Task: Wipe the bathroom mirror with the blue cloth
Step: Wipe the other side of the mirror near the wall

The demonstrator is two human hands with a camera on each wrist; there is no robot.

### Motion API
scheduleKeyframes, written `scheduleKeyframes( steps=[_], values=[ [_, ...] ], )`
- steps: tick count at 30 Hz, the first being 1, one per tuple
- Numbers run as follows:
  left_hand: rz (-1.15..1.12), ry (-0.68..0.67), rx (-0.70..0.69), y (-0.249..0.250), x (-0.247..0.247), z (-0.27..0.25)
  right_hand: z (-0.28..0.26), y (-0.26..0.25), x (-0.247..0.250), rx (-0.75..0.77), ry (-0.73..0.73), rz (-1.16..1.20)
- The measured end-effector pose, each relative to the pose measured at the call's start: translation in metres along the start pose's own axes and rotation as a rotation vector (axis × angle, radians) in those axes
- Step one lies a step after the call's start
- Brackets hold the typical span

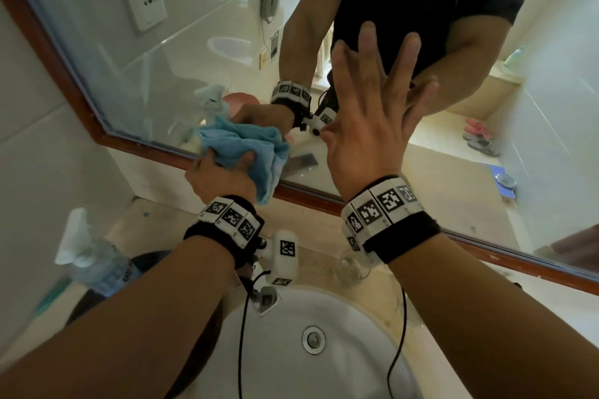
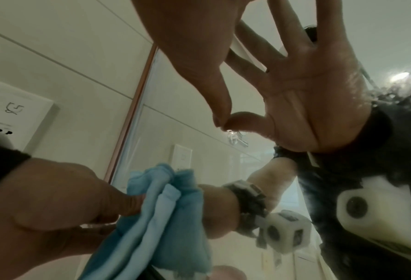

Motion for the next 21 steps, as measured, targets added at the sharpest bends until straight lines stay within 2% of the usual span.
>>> scheduleKeyframes(
  steps=[3, 9, 12, 21],
  values=[
    [-0.002, 0.005, -0.015, -0.003, 0.010, 0.013, 0.001, -0.003, -0.001, 0.002, 0.016, -0.008],
    [-0.122, -0.006, 0.027, -0.007, 0.037, 0.052, 0.001, -0.006, 0.003, -0.013, -0.051, -0.024],
    [-0.162, 0.006, 0.064, -0.009, 0.051, 0.069, 0.002, -0.008, 0.002, -0.029, -0.037, -0.001],
    [-0.124, 0.005, 0.041, -0.011, 0.054, 0.074, 0.009, -0.028, -0.003, -0.002, -0.032, 0.051]
  ],
)
Point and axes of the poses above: each hand's wrist, its own z-axis towards the middle knuckle, its own x-axis out of the back of the hand, y = z × x, the point moved 1 cm from there along z, towards the middle knuckle, and after that the axes turned 6 degrees about -x, right-handed, at the moved point
